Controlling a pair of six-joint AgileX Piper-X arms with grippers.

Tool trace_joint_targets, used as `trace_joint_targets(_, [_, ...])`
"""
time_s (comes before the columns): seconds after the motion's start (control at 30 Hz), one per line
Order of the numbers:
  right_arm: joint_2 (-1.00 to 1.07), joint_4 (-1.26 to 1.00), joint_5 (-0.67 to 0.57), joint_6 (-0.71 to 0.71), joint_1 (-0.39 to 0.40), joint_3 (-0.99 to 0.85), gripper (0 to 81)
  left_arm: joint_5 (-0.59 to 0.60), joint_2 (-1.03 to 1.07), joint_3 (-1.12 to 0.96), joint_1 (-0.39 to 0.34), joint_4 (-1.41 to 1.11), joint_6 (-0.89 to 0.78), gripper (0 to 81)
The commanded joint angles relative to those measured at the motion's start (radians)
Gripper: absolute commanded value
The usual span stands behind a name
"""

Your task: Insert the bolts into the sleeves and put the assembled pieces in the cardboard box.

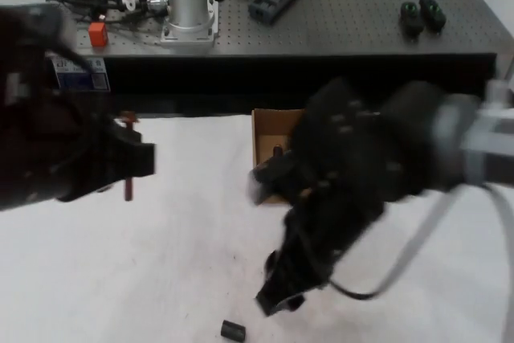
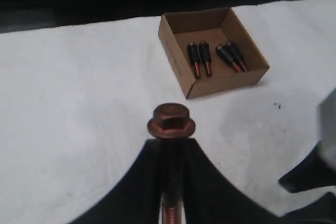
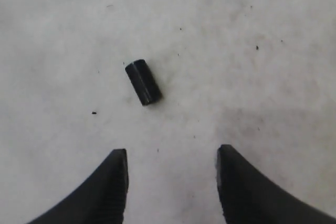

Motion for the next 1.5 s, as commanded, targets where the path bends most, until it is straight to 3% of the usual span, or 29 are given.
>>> trace_joint_targets(0.0, [0.211,0.152,0.104,-0.131,0.069,-0.183,37.7,-0.001,-0.048,0.012,0.008,-0.017,-0.018,0.7])
trace_joint_targets(0.3, [0.369,0.134,0.166,-0.2,0.163,-0.279,37.7,-0.001,-0.107,0.026,0.029,-0.015,-0.018,0.7])
trace_joint_targets(0.63, [0.386,0.062,0.154,-0.255,0.193,-0.279,37.3,-0.001,-0.107,0.026,0.029,0.005,-0.018,0.7])
trace_joint_targets(0.87, [0.41,0.065,0.168,-0.278,0.195,-0.285,27.6,-0.001,-0.107,0.026,0.029,0.017,-0.018,0.7])
trace_joint_targets(0.93, [0.41,0.063,0.182,-0.278,0.195,-0.285,21.1,-0.001,-0.107,0.026,0.029,0.02,-0.018,0.7])
trace_joint_targets(1.03, [0.41,0.06,0.193,-0.278,0.195,-0.285,1.0,0.046,-0.107,0.026,0.029,0.019,-0.018,0.7])
trace_joint_targets(1.07, [0.405,0.06,0.191,-0.262,0.195,-0.285,5.5,0.07,-0.105,0.026,0.029,0.017,-0.018,0.7])
trace_joint_targets(1.13, [0.38,0.06,0.172,-0.2,0.182,-0.283,5.5,0.135,-0.098,0.029,0.029,-0.007,-0.024,0.7])
trace_joint_targets(1.27, [0.22,-0.001,0.023,-0.116,0.134,-0.204,5.5,0.297,-0.051,0.038,0.029,-0.143,-0.082,0.7])
trace_joint_targets(1.47, [-0.152,-0.2,-0.052,0.052,0.057,0.068,5.5,0.449,0.077,0.158,0.029,-0.613,-0.335,0.7])
